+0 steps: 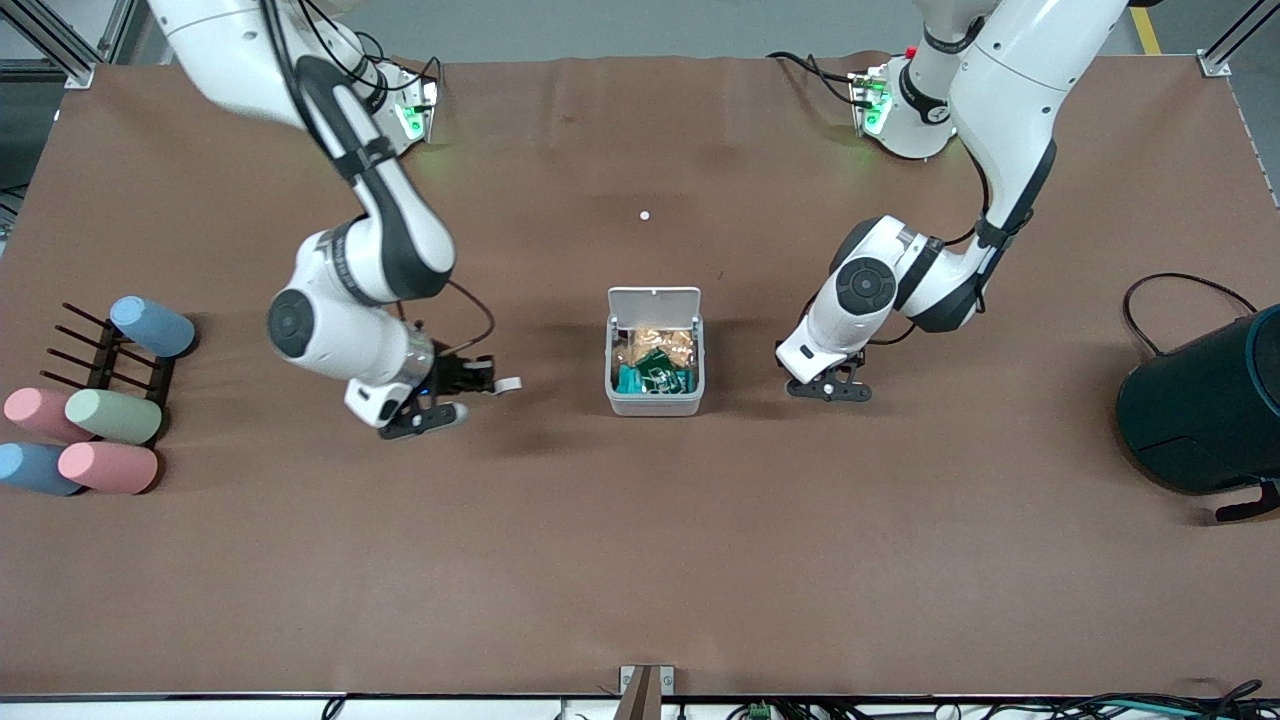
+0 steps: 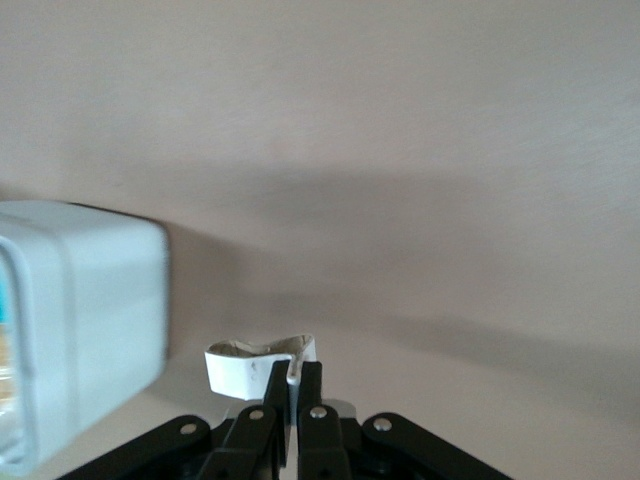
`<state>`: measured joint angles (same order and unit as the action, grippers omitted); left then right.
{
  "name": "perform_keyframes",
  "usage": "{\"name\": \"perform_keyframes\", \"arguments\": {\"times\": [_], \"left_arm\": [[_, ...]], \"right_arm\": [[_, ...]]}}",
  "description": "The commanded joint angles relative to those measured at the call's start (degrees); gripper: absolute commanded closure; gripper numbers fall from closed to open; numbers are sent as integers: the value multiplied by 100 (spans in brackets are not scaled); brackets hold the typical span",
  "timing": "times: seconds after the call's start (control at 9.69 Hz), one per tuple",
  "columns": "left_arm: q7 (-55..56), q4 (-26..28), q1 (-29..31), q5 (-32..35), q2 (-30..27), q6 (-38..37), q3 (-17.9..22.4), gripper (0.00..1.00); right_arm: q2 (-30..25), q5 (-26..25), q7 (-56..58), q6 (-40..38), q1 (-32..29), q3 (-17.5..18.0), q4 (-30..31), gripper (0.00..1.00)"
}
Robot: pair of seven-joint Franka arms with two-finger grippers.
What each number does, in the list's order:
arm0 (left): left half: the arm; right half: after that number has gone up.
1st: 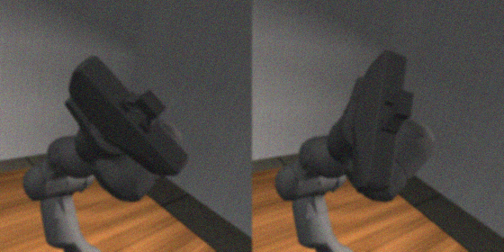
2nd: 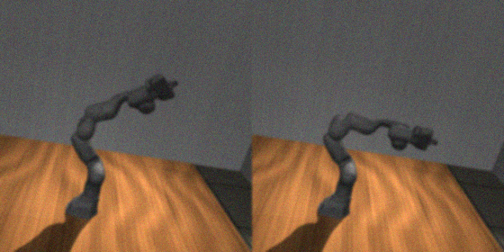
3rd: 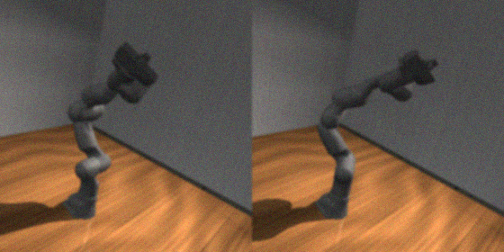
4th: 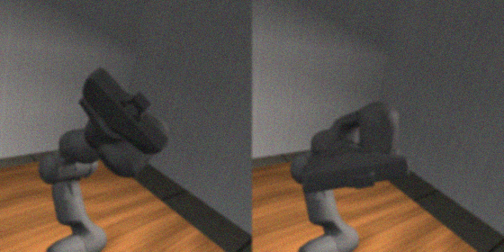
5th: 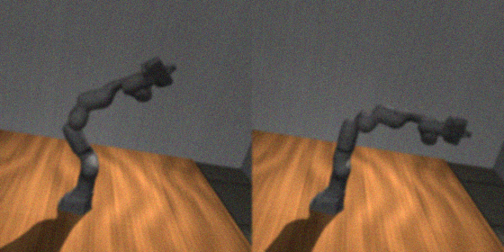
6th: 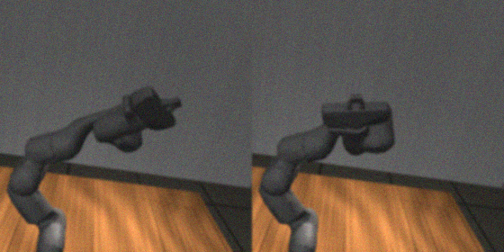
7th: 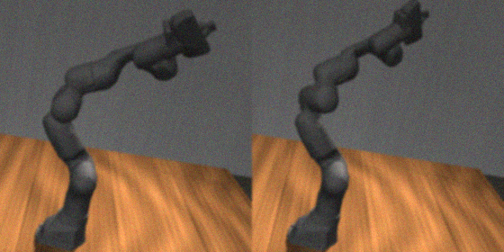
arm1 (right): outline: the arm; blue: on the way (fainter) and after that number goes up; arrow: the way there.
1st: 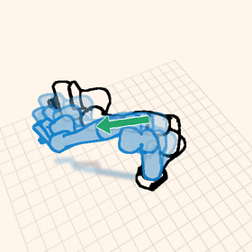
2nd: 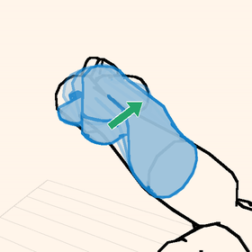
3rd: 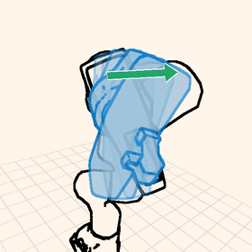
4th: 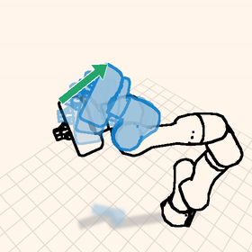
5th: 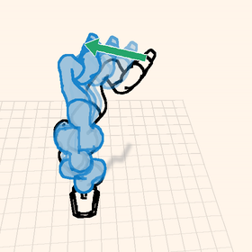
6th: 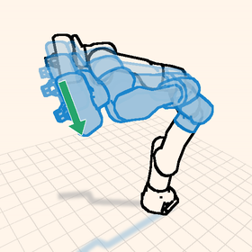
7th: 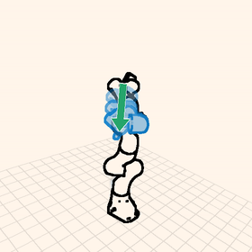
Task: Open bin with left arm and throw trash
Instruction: 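Carry the tape roll and white paper over the open bin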
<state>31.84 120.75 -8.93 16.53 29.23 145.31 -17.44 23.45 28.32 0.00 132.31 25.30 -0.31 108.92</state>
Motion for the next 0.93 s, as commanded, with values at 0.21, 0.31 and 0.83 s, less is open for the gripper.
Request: {"name": "perform_keyframes", "arguments": {"times": [0.21,0.31,0.83], "left_arm": [[314,-777,-38,140,-444,-1578,-250,89],[331,-1242,-47,140,-445,-2264,-399,91],[665,-2195,-249,43,-348,-3070,-744,96]], "right_arm": [[-87,138,-1832,5,799,-48,-572,100],[-87,138,-2211,23,975,-48,-748,100],[239,51,-3137,6,1460,-74,-1277,21]]}}
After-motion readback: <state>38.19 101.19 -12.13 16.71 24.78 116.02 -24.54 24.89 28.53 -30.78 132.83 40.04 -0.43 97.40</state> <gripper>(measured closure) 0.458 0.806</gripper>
